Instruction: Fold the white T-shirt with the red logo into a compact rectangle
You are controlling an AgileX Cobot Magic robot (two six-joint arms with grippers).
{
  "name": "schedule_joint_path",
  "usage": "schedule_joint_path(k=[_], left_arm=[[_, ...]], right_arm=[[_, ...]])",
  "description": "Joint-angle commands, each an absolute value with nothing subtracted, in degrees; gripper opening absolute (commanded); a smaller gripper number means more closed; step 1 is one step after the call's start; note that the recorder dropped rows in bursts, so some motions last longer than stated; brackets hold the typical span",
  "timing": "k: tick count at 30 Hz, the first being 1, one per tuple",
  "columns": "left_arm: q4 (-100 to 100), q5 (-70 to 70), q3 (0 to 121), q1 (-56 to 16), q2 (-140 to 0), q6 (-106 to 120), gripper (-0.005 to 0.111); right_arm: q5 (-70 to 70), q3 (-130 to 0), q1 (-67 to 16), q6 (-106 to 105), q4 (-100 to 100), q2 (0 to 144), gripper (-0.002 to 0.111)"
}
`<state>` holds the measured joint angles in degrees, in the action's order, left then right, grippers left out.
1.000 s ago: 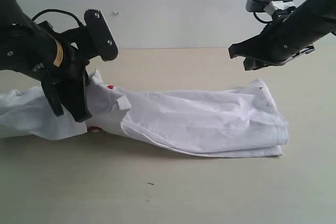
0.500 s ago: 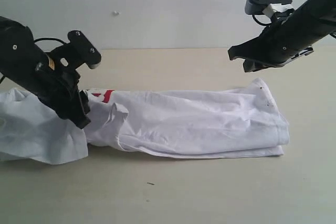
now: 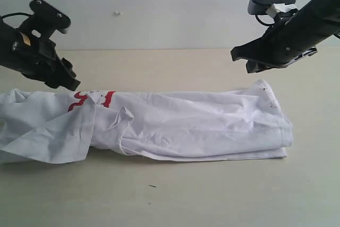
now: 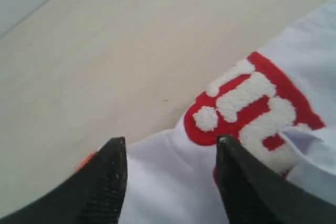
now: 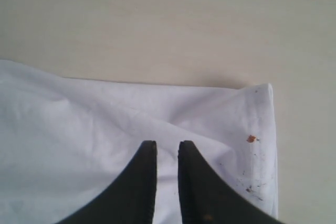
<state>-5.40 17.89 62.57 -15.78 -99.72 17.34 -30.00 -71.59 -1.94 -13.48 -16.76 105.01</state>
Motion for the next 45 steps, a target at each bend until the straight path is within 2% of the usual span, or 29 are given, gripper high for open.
schedule_joint_path(k=[1,7,8,12,14,15,17,18,21,22,25,29,35,38,45], left_arm=[[-4.6,18.1,62.8,-14.5,-98.9,14.3,0.045],[-2.7,22.9,62.8,-16.7,-91.9,14.4,0.004],[-2.1,24.4,62.8,-17.3,-90.3,14.6,0.0],[8.6,31.9,62.7,-19.3,-84.2,15.0,0.0],[15.3,40.1,62.7,-21.2,-82.1,21.7,0.0],[17.4,44.4,62.6,-22.0,-81.7,24.6,0.002],[21.1,47.6,60.8,-24.3,-80.9,25.9,0.017],[21.2,47.7,59.6,-25.7,-80.7,25.8,0.026],[15.0,45.5,52.9,-30.4,-80.7,19.8,0.068],[12.4,44.1,50.1,-31.7,-81.0,16.1,0.073],[0.0,38.4,43.4,-36.1,-81.5,5.1,0.073],[-19.3,32.9,40.8,-41.3,-83.0,-9.9,0.072],[-59.3,34.6,36.8,-43.6,-89.8,-34.4,0.072],[-65.6,34.2,35.9,-43.6,-92.5,-36.9,0.072],[-66.6,27.9,35.3,-43.6,-96.6,-36.0,0.072]], right_arm=[[-30.0,-72.0,-2.0,-13.8,-16.5,104.8,0.017],[-30.1,-72.0,-2.0,-13.8,-16.5,104.8,0.017],[-30.2,-72.0,-2.0,-13.8,-16.5,104.8,0.017],[-30.2,-72.0,-2.0,-13.8,-16.5,104.8,0.017],[-30.2,-72.0,-2.0,-13.7,-16.5,104.8,0.017],[-30.3,-72.0,-2.0,-13.4,-16.5,104.8,0.017],[-30.6,-72.0,-2.0,-13.3,-17.4,104.8,0.017],[-30.9,-72.0,-2.0,-13.3,-18.6,104.8,0.017],[-31.5,-72.0,-2.0,-13.7,-20.6,104.8,0.017],[-31.6,-72.0,-2.0,-13.7,-20.6,104.8,0.017],[-31.6,-72.0,-2.0,-13.7,-20.6,104.8,0.017],[-31.9,-72.0,-2.0,-13.7,-20.8,104.8,0.017],[-33.5,-72.0,-2.0,-13.8,-20.8,104.8,0.017],[-33.6,-72.0,-2.0,-13.8,-20.8,104.8,0.017],[-32.5,-72.0,-2.0,-13.8,-20.8,104.8,0.017]])
